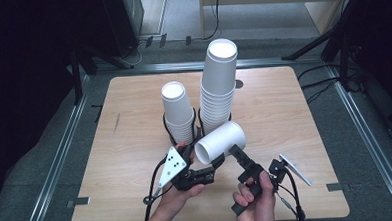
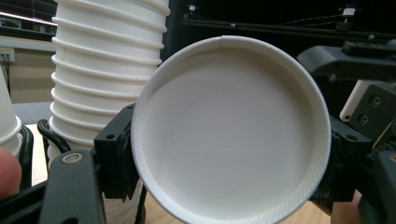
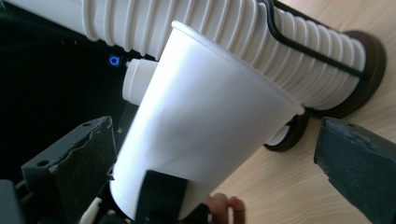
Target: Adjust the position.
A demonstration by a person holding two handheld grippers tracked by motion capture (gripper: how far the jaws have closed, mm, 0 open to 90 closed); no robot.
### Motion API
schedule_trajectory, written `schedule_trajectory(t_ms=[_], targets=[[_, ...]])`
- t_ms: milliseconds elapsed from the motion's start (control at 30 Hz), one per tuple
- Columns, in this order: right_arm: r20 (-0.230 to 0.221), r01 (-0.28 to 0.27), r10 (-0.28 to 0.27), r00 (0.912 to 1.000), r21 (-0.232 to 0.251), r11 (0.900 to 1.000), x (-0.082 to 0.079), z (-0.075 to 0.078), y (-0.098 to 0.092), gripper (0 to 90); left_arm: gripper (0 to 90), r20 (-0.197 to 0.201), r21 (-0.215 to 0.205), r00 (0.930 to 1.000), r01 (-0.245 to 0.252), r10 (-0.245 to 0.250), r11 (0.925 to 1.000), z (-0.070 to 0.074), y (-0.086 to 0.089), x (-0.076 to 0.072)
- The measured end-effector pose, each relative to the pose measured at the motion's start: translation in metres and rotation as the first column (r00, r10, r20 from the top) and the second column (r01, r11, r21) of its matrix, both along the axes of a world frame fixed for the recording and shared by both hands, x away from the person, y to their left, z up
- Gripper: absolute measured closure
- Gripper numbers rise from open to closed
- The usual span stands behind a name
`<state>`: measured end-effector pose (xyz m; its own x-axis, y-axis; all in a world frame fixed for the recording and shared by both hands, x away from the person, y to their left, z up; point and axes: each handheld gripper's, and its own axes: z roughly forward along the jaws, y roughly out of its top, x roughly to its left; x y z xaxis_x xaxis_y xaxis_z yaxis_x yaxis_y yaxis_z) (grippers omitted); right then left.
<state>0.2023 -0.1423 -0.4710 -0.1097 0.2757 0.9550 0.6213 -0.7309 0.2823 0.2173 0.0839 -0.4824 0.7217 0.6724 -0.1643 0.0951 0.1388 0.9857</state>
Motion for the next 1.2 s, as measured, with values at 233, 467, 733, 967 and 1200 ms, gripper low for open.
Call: schedule_trajectory(t_ms=[233,467,733,967,1200], targets=[[-0.105,0.012,0.003,0.9945,0.136,0.991,0.002,0.001,0.007,0.0,23.3,0.005,0.009,1.0,0.007,-0.007,0.9999,-0.001,-0.001,-0.001],[-0.126,0.016,0.011,0.992,0.21,0.978,0.007,0.003,0.01,0.0,23.3,0.012,0.01,0.9998,0.014,-0.014,0.9999,-0.001,-0.004,-0.003],[-0.179,0.01,0.036,0.9833,0.254,0.967,0.017,-0.003,0.014,0.0,23.3,0.017,0.017,0.9996,0.02,-0.021,0.9996,-0.002,-0.006,-0.004],[-0.185,0.001,0.058,0.9811,0.304,0.953,0.025,-0.007,0.019,0.0,23.3,0.027,0.027,0.9993,0.025,-0.025,0.9993,-0.002,-0.008,-0.006],[-0.178,-0.008,0.071,0.9815,0.336,0.942,0.031,-0.009,0.02,4.3,23.2,0.036,0.019,0.9991,0.022,-0.023,0.9996,-0.002,-0.007,-0.006]])
